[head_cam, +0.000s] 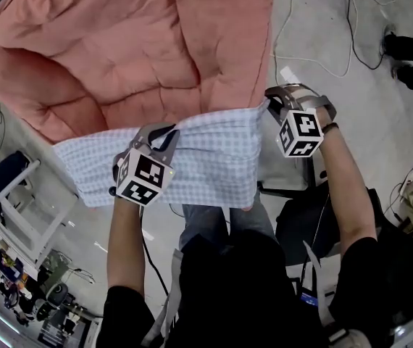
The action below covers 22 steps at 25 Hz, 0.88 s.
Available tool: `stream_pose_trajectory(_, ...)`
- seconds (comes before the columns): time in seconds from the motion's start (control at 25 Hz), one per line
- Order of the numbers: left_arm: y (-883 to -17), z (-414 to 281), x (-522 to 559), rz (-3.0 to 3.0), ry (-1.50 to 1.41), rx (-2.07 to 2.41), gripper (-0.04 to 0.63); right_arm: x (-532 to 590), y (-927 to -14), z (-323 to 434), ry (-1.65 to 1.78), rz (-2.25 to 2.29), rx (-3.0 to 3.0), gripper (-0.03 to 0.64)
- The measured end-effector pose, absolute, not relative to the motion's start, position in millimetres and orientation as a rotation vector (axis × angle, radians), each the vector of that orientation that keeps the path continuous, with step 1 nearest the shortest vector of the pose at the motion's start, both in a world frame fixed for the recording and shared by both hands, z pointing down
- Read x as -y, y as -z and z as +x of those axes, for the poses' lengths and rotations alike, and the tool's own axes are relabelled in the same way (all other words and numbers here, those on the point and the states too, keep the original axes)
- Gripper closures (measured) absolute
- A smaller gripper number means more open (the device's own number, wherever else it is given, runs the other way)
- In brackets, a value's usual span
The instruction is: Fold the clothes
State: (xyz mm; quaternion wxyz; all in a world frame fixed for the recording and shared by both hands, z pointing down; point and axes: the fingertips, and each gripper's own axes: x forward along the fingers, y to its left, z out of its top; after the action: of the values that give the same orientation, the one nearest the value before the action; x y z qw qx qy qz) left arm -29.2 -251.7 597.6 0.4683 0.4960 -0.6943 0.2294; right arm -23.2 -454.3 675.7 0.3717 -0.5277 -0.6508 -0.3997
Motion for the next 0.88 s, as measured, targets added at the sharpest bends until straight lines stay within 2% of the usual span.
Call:
stream_pose_trajectory(0.48, -558, -36, 253, 1.098, -0.682, 1.858, 0.577, 539, -599, -7, 1.023, -0.920, 1.937, 0.603)
stream_pose_trajectory(0.88, -509, 34, 246, 1.229, -0.764, 1.901, 0.577, 537, -560, 93, 0.961, -0.746, 1.983, 0.604)
